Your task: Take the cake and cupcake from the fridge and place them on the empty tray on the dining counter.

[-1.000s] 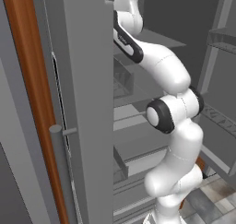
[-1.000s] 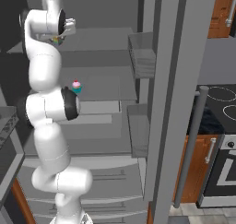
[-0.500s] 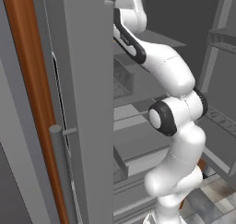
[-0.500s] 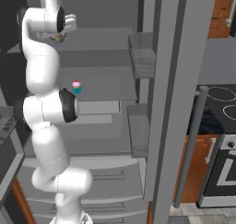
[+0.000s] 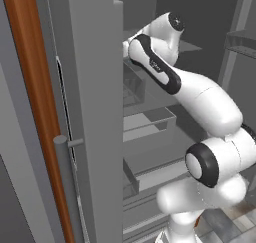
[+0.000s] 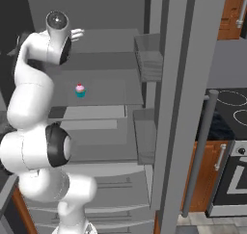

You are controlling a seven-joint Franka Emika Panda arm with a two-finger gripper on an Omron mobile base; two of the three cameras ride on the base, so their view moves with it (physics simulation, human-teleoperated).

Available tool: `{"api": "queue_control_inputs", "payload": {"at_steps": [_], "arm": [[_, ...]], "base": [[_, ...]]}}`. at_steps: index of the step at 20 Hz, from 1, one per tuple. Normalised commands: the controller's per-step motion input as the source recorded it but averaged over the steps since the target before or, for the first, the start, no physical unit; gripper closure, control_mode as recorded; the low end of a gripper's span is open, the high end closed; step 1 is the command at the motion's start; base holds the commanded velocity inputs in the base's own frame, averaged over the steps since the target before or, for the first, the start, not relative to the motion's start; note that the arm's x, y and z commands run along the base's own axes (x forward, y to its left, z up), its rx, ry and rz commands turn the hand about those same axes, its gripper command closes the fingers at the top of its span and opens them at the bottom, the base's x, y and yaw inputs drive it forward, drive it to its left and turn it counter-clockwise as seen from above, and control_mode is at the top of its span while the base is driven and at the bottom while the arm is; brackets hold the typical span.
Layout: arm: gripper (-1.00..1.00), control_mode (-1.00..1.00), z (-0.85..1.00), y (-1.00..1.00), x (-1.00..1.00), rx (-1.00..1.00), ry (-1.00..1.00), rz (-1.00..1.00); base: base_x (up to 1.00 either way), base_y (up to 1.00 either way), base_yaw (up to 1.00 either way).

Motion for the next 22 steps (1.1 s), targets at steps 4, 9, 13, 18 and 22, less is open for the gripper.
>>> {"api": "queue_control_inputs", "payload": {"at_steps": [4,9,13,18,22], "arm": [[1.00,-1.00,0.49,-0.52,-0.92,0.31,-0.25,0.06],[1.00,-1.00,0.77,-0.60,-1.00,0.22,-0.13,0.08],[1.00,-1.00,0.28,-0.75,-1.00,0.08,-0.01,0.04],[1.00,-1.00,-0.22,-0.64,-1.00,0.00,0.06,0.01],[1.00,-1.00,-0.57,-0.35,-1.00,-0.07,0.08,0.00]], "base": [[0.00,0.00,0.00],[0.00,0.00,0.00],[0.00,0.00,0.00],[0.00,0.00,0.00],[0.00,0.00,0.00]]}}
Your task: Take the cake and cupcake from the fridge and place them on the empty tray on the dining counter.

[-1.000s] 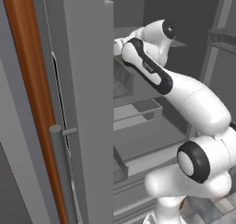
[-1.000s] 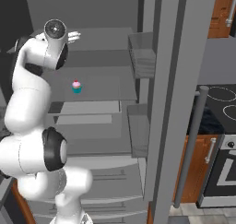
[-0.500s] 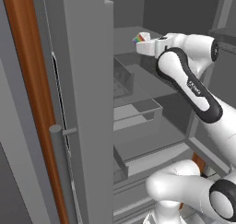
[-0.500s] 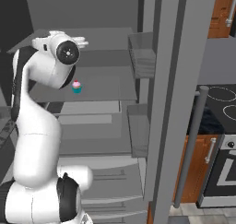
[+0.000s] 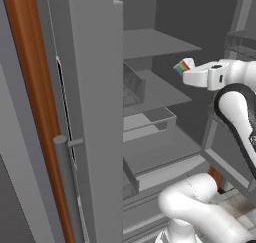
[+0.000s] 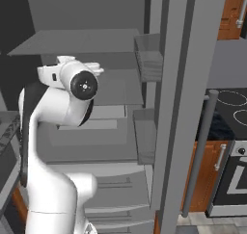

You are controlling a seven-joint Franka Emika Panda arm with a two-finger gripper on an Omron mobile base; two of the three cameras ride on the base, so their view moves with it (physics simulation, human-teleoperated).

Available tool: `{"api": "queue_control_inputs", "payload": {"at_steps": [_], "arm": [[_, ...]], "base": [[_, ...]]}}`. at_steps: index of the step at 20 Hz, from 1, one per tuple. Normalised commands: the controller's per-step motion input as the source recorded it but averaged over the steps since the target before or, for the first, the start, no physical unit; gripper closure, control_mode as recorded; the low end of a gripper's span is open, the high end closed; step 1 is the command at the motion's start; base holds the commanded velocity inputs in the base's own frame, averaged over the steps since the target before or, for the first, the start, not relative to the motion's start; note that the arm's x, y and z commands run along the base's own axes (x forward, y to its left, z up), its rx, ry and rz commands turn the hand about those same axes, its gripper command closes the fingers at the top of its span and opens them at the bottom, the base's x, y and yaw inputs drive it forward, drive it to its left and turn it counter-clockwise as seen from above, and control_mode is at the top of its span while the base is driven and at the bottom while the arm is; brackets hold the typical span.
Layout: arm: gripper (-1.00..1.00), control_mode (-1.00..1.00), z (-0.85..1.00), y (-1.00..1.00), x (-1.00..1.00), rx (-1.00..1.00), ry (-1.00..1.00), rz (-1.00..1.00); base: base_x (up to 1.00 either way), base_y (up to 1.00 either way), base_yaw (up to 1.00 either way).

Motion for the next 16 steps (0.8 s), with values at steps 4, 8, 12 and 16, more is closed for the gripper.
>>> {"api": "queue_control_inputs", "payload": {"at_steps": [4,8,12,16], "arm": [[1.00,-1.00,-0.84,-0.06,-0.97,-0.17,0.16,0.01],[1.00,-1.00,-0.54,0.00,-0.47,-0.12,0.08,0.03],[1.00,-1.00,-0.27,0.00,-0.03,-0.21,0.24,0.01],[1.00,-1.00,-0.30,0.00,-0.02,-0.23,0.24,0.01]], "base": [[0.00,0.00,0.00],[0.00,0.00,0.00],[0.00,0.00,0.00],[0.00,0.00,0.00]]}}
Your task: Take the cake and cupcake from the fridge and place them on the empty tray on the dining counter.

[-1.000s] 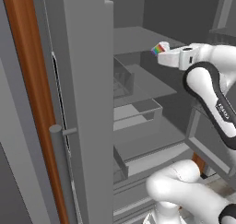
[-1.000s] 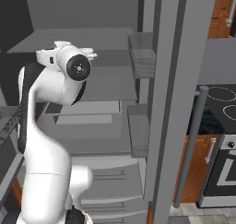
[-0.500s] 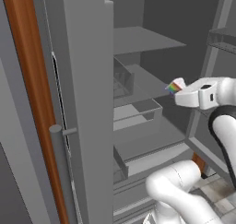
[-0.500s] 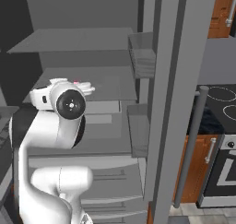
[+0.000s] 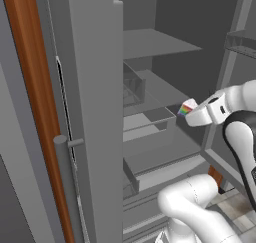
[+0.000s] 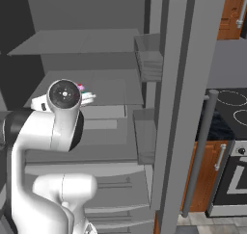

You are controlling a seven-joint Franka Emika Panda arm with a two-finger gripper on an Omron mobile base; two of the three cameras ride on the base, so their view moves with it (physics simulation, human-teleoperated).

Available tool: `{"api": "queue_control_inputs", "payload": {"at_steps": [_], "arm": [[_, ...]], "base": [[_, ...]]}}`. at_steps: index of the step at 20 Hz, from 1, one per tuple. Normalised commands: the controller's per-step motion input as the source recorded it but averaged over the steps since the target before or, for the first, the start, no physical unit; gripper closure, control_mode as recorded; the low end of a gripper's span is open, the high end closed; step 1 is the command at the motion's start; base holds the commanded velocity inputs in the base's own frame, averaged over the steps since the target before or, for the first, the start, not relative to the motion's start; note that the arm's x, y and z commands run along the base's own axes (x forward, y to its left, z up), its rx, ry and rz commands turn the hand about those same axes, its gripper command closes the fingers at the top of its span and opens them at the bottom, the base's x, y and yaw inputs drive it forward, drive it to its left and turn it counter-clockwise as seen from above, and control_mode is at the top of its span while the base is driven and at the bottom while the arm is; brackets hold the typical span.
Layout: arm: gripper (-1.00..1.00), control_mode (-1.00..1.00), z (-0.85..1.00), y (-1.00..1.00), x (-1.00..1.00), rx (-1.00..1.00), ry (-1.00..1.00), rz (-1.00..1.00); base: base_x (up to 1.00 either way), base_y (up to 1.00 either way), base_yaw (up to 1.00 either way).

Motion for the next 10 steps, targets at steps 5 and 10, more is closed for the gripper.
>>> {"api": "queue_control_inputs", "payload": {"at_steps": [5,10], "arm": [[1.00,-1.00,-0.26,0.00,-0.04,-0.10,0.02,0.00],[1.00,-1.00,-0.18,0.00,0.00,-0.07,0.01,0.01]], "base": [[0.00,0.00,0.00],[0.00,0.00,0.00]]}}
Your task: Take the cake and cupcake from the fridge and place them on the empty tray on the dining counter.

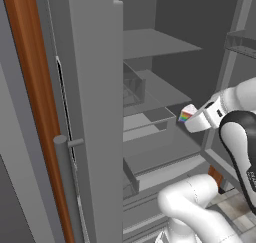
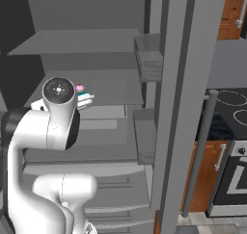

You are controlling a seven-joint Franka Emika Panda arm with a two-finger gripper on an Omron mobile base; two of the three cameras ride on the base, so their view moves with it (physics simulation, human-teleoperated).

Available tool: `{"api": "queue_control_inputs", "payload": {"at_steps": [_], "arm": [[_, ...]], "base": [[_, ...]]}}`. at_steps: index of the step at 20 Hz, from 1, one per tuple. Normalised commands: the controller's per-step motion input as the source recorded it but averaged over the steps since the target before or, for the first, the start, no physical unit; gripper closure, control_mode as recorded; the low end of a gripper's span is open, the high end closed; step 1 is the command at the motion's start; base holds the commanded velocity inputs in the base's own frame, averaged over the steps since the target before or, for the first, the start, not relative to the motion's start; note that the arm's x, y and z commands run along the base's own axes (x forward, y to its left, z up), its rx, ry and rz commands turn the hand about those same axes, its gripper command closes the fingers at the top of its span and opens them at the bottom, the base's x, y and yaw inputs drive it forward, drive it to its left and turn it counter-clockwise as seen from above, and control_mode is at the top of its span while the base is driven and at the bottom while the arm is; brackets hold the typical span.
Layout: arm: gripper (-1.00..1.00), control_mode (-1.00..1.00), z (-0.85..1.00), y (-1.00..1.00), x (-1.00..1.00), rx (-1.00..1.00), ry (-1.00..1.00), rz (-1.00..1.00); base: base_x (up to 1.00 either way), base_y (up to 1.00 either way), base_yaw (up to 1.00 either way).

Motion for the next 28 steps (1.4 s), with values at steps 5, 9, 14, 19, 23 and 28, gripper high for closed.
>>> {"api": "queue_control_inputs", "payload": {"at_steps": [5,9,14,19,23,28], "arm": [[1.00,1.00,-0.05,0.00,-0.08,-0.01,0.00,0.00],[1.00,1.00,0.00,0.00,0.00,0.00,0.00,0.00],[1.00,1.00,0.00,0.00,0.00,0.00,0.00,0.00],[1.00,1.00,0.00,0.00,0.00,0.00,0.00,0.00],[1.00,1.00,0.00,0.00,0.00,0.00,0.00,0.00],[1.00,1.00,0.00,0.00,0.00,0.00,0.00,0.00]], "base": [[-0.28,0.00,0.00],[-0.57,-0.07,0.00],[-0.61,-0.14,0.00],[-0.64,-0.10,-0.04],[-0.61,-0.05,-0.13],[-0.61,-0.11,-0.25]]}}
